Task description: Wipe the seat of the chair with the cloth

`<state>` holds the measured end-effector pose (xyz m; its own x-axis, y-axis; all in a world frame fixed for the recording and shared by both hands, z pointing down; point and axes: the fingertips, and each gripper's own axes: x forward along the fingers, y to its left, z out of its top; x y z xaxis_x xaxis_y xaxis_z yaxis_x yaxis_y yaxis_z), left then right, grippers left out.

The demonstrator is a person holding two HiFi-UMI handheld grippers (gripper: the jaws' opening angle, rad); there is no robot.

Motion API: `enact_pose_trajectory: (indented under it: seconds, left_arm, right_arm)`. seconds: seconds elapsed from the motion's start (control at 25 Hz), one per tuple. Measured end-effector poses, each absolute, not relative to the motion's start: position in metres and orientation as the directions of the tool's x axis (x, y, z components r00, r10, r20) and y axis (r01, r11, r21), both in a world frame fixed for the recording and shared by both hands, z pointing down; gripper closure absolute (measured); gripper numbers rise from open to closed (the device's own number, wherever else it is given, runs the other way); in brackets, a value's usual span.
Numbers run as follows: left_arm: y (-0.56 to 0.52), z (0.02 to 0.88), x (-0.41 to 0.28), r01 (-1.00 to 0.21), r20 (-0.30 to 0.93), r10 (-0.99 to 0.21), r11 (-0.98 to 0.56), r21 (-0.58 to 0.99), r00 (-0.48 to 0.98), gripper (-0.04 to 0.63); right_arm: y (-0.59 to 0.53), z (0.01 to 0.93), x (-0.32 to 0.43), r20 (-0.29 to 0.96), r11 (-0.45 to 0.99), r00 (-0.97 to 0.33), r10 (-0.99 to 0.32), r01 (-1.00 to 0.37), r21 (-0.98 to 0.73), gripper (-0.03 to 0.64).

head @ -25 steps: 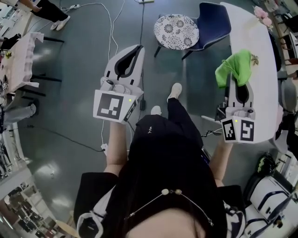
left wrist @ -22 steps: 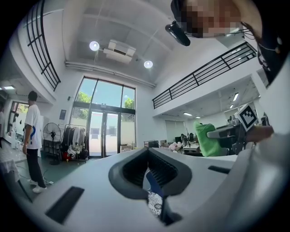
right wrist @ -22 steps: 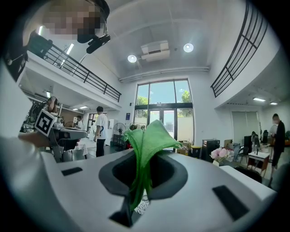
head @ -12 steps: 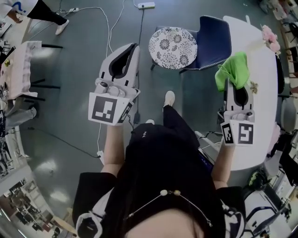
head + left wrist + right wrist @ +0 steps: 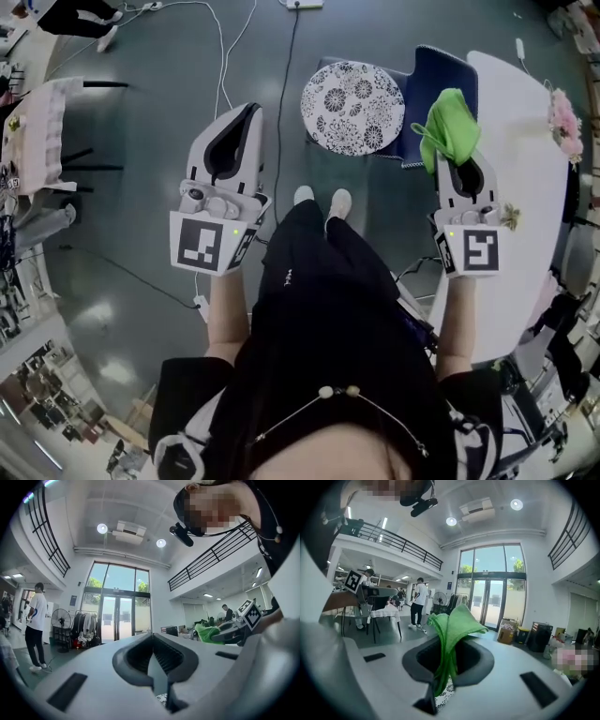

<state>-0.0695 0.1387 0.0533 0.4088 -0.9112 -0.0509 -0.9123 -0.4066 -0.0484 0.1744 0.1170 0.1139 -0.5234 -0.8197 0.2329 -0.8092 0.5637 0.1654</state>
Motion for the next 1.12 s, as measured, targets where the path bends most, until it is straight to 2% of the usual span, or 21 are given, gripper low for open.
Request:
enact_pose_trajectory:
  seconds: [0.36,0.72,0.96,1.12]
  left_arm:
    - [0.053,0.079,-0.103,-0.880,-0.075,-0.877,-0.474,-0.029,0.474,0.589]
    - [-0.034,0.132,-0.119,-0.857,-0.037,-0.856,-0.515,-0.029,0.516,0.589]
    - [-0.083,0.198,-0.114,-0.865,0.014,-0.865,-0.502,-0.029,0.501,0.589]
    - [-0.106,0.249,-0.120,-0.871,0.079,-0.870,-0.489,-0.031,0.486,0.589]
  right_arm:
    - [0.018,0.144,0.115,0.310,0.580,-0.502,-0.807,-0.772,0.258,0.566]
    - [-0.064,0.183,0.064,0.334,0.597,-0.503,-0.797,-0.740,0.311,0.566]
    - [-0.117,0.287,0.053,0.491,0.649,-0.444,-0.749,-0.639,0.413,0.566]
    - [-0.147,0.367,0.040,0.598,0.703,-0.380,-0.705,-0.481,0.523,0.566]
